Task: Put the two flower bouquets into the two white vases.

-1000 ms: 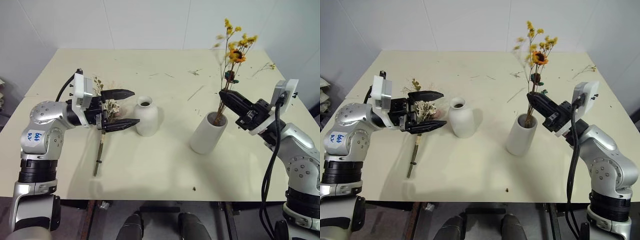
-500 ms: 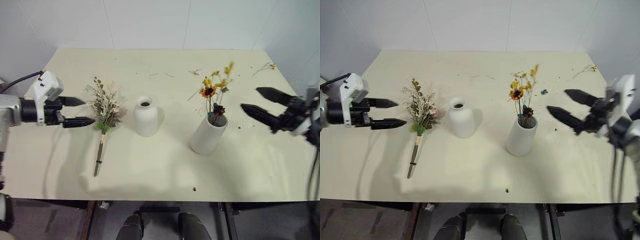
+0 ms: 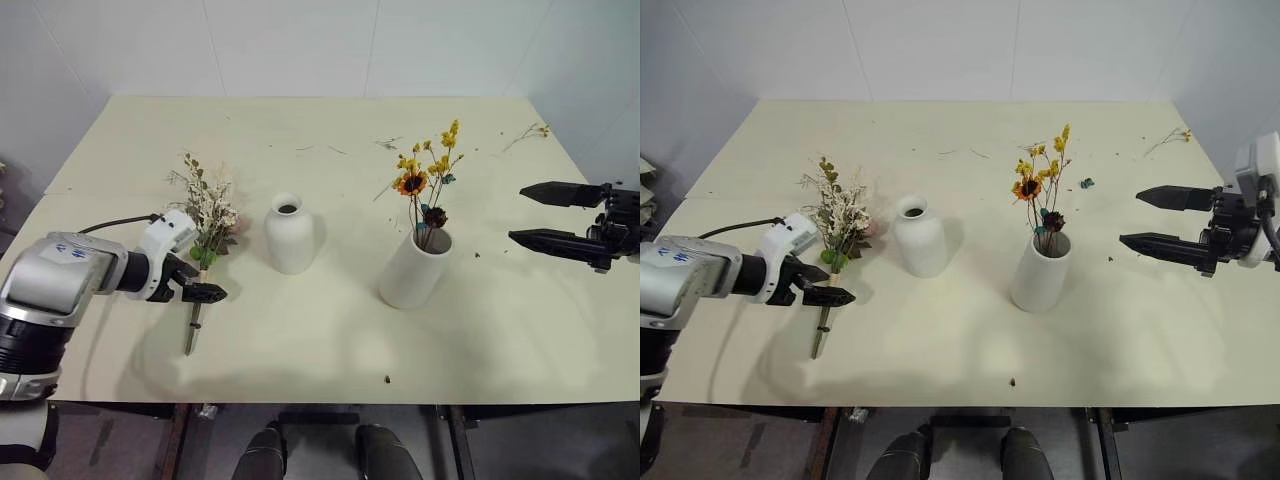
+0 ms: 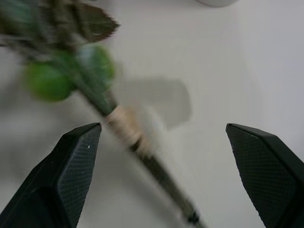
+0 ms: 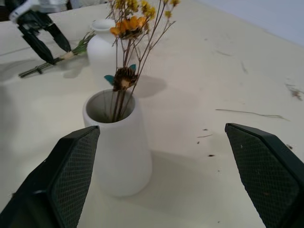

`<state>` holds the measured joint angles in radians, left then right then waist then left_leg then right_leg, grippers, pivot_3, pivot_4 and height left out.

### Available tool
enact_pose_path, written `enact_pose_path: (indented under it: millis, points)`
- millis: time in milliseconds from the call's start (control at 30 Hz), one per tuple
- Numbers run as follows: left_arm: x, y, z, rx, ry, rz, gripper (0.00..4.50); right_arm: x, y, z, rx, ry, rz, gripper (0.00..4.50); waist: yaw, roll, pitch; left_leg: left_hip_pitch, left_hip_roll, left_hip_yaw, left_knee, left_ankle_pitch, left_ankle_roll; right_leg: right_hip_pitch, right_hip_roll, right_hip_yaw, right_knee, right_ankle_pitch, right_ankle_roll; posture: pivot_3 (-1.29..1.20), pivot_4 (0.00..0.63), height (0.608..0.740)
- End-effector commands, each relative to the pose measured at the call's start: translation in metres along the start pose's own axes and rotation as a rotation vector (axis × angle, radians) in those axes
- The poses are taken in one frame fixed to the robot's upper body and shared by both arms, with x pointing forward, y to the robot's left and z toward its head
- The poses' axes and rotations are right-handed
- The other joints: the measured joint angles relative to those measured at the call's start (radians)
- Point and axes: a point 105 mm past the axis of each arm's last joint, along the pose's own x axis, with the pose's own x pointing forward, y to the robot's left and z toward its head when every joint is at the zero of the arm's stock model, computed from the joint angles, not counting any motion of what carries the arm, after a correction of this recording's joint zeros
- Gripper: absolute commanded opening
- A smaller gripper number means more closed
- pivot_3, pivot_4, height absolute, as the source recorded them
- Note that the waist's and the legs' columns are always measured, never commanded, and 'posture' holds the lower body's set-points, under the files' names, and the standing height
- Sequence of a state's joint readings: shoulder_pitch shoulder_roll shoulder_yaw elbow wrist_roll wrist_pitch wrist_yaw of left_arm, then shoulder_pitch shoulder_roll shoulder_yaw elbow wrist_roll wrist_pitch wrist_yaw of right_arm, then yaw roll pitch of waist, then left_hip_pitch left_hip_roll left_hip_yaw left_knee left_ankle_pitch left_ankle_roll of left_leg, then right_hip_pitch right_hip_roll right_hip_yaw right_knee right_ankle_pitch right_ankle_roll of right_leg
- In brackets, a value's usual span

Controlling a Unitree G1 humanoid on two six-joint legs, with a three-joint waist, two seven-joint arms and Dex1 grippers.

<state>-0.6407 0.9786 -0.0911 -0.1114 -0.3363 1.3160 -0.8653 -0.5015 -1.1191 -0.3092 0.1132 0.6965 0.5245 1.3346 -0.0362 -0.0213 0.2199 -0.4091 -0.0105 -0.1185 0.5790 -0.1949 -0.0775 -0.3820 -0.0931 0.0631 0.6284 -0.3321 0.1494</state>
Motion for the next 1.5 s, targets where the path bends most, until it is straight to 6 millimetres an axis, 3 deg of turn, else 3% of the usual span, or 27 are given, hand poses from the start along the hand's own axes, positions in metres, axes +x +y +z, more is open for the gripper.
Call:
enact_pose_path:
  millis: [33, 100, 200, 600, 633, 700, 900, 1033, 1100, 1233, 1333, 1500]
  points:
    - [0.004, 0.003, -0.007, 0.021, 0.020, 0.060, 4.50, 0.007, 0.014, 0.010, -0.034, -0.020, 0.072, 4.47, -0.001, 0.000, 0.000, 0.000, 0.000, 0.000, 0.000, 0.000, 0.000, 0.000, 0.000, 0.000, 0.000, 0.000, 0.000, 0.00, 0.150, 0.740]
    - [0.012, 0.004, -0.011, 0.022, 0.027, 0.068, 4.50, 0.009, 0.020, 0.011, -0.034, -0.025, 0.097, 4.47, 0.003, 0.000, 0.000, 0.000, 0.000, 0.000, 0.000, -0.001, -0.001, -0.001, 0.000, 0.000, 0.000, -0.001, 0.000, 0.00, 0.150, 0.740]
    - [0.022, -0.001, -0.014, 0.013, 0.026, 0.035, 3.93, 0.010, 0.029, 0.019, -0.046, -0.047, 0.138, 4.50, 0.010, 0.001, 0.000, 0.000, 0.000, 0.000, 0.001, -0.001, -0.001, 0.000, 0.000, 0.000, 0.001, -0.001, 0.000, 0.00, 0.150, 0.740]
    - [0.025, 0.014, -0.019, -0.005, -0.002, 0.061, 0.14, 0.010, 0.043, 0.032, -0.074, -0.132, 0.172, 4.50, 0.010, 0.001, -0.001, 0.001, -0.002, 0.000, 0.006, -0.002, 0.000, 0.005, -0.002, 0.000, 0.000, 0.000, 0.002, 0.00, 0.150, 0.740]
    - [0.024, 0.019, -0.018, -0.007, -0.015, 0.072, 0.03, 0.011, 0.044, 0.035, -0.072, -0.161, 0.177, 4.50, 0.010, 0.001, -0.001, 0.001, -0.002, 0.000, 0.007, -0.002, 0.000, 0.005, -0.002, 0.000, 0.000, 0.000, 0.002, 0.00, 0.150, 0.740]
    - [0.023, 0.026, -0.013, -0.006, -0.049, 0.094, 0.03, 0.012, 0.044, 0.040, -0.059, -0.242, 0.174, 4.50, 0.011, 0.001, -0.001, 0.002, -0.002, 0.000, 0.007, -0.002, 0.000, 0.006, -0.002, 0.000, 0.000, 0.000, 0.002, 0.00, 0.150, 0.740]
    - [0.011, 0.041, 0.015, 0.020, -0.211, 0.156, 0.03, 0.022, 0.052, 0.032, -0.024, -0.267, 0.213, 4.50, 0.010, 0.001, -0.001, 0.002, -0.002, 0.000, 0.009, -0.001, 0.000, 0.007, -0.002, 0.000, 0.001, 0.002, 0.002, 0.00, 0.150, 0.740]
    - [-0.012, 0.044, 0.063, 0.086, -0.568, 0.168, 0.03, 0.027, 0.054, 0.028, -0.007, -0.300, 0.222, 4.50, 0.011, 0.001, -0.001, 0.001, -0.002, 0.000, 0.011, -0.001, 0.000, 0.007, -0.002, 0.000, 0.000, 0.004, 0.003, 0.00, 0.150, 0.740]
    - [-0.040, 0.034, 0.098, 0.100, -0.849, 0.097, 0.03, 0.028, 0.053, 0.027, -0.008, -0.308, 0.219, 4.50, 0.012, 0.001, -0.001, 0.000, -0.002, 0.000, 0.011, -0.001, 0.000, 0.006, -0.002, 0.000, 0.000, 0.004, 0.004, 0.00, 0.150, 0.740]
    - [-0.079, 0.011, 0.130, 0.152, -1.133, -0.066, 0.03, 0.026, 0.048, 0.024, -0.019, -0.303, 0.194, 4.50, 0.012, 0.000, -0.001, -0.003, -0.002, -0.001, 0.012, -0.001, 0.000, 0.005, -0.002, -0.001, -0.001, 0.005, 0.005, 0.00, 0.150, 0.740]
    - [-0.101, -0.009, 0.139, 0.214, -1.247, -0.222, 0.03, 0.020, 0.041, 0.018, -0.033, -0.274, 0.151, 4.50, 0.008, 0.000, -0.001, -0.003, -0.003, 0.000, 0.012, -0.002, 0.001, 0.005, -0.002, -0.001, -0.002, 0.005, 0.005, 0.00, 0.150, 0.740]
    - [-0.108, -0.035, 0.145, 0.266, -1.296, -0.395, 0.03, 0.014, 0.031, 0.012, -0.042, -0.253, 0.088, 4.50, 0.009, 0.000, -0.001, -0.002, -0.002, 0.000, 0.013, -0.002, 0.001, 0.005, -0.002, -0.001, 0.000, 0.005, 0.005, 0.00, 0.150, 0.740]
